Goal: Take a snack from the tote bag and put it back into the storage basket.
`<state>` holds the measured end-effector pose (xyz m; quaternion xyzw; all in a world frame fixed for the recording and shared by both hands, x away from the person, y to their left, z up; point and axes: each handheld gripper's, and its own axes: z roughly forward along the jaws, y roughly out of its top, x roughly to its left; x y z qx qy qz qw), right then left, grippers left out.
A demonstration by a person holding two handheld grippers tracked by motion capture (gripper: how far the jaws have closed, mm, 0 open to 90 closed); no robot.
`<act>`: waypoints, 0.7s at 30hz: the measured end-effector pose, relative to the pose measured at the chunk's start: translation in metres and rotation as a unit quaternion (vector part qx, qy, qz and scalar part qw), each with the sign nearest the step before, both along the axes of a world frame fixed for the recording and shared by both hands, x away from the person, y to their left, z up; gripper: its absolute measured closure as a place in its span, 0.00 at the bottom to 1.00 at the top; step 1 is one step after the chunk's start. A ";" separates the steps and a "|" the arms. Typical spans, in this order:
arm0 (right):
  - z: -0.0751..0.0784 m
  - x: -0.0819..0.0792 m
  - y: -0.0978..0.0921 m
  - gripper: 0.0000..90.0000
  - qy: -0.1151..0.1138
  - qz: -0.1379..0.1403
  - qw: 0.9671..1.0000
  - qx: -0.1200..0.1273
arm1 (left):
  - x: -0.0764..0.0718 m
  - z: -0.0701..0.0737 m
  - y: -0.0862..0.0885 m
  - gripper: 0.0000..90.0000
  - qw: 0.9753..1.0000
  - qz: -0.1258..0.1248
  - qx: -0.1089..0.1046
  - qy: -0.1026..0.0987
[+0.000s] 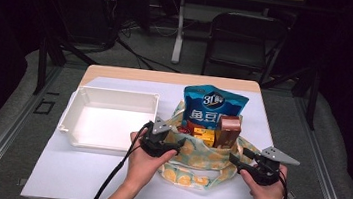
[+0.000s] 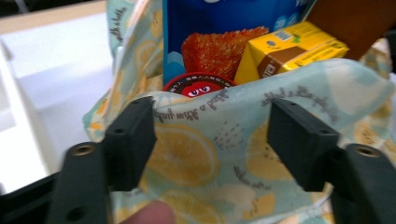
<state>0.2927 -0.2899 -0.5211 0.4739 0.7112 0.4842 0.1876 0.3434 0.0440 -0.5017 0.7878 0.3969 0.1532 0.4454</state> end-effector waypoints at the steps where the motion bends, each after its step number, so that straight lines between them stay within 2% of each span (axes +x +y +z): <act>1: 0.000 0.000 0.000 0.39 0.000 0.000 1.000 0.000 | 0.004 -0.002 -0.002 0.30 1.000 0.003 0.003 0.011; 2: -0.002 0.002 0.000 0.37 0.004 0.000 1.000 0.010 | 0.007 -0.003 -0.002 0.28 1.000 0.003 -0.001 0.017; 4: -0.005 0.005 -0.002 0.37 0.012 0.001 1.000 0.016 | 0.009 -0.006 -0.001 0.32 1.000 0.003 -0.009 0.024; 5: -0.006 0.007 -0.001 0.37 0.015 0.002 1.000 0.019 | 0.009 -0.007 -0.001 0.41 1.000 0.006 -0.009 0.022; 6: -0.008 0.009 -0.001 0.38 0.020 0.008 1.000 0.018 | 0.010 -0.007 0.000 0.58 1.000 0.004 -0.009 0.022; 7: -0.009 0.009 0.000 0.39 0.021 0.011 1.000 0.018 | 0.009 -0.007 0.001 0.67 1.000 0.007 -0.009 0.016; 8: -0.009 0.009 0.000 0.39 0.021 0.011 1.000 0.018 | 0.008 -0.005 0.003 0.67 1.000 0.015 -0.002 0.008; 9: -0.009 0.009 0.003 0.40 0.021 0.015 1.000 0.017 | 0.009 -0.003 0.004 0.94 1.000 0.010 -0.006 0.008; 10: -0.009 0.009 0.003 0.40 0.021 0.015 1.000 0.017 | 0.009 -0.003 0.005 0.94 1.000 0.005 -0.011 0.013; 11: -0.009 0.009 0.003 0.41 0.021 0.017 1.000 0.013 | 0.010 -0.003 0.005 0.99 1.000 0.003 -0.005 0.013; 13: -0.009 0.009 0.005 0.42 0.019 0.019 1.000 0.009 | 0.010 -0.003 0.006 1.00 1.000 0.001 -0.001 0.014; 16: -0.009 0.008 0.008 0.45 0.018 0.016 1.000 0.008 | 0.004 -0.006 0.010 1.00 1.000 0.008 -0.020 0.014; 18: -0.011 0.008 0.009 0.53 0.021 0.018 1.000 0.004 | -0.003 -0.014 0.015 1.00 1.000 0.011 -0.025 0.015; 19: -0.013 0.009 0.010 0.60 0.024 0.015 1.000 0.002 | -0.006 -0.020 0.018 1.00 0.999 0.011 -0.026 0.017; 21: -0.016 0.010 0.010 0.71 0.031 0.008 0.999 -0.004 | -0.010 -0.030 0.024 1.00 0.999 0.014 -0.025 0.032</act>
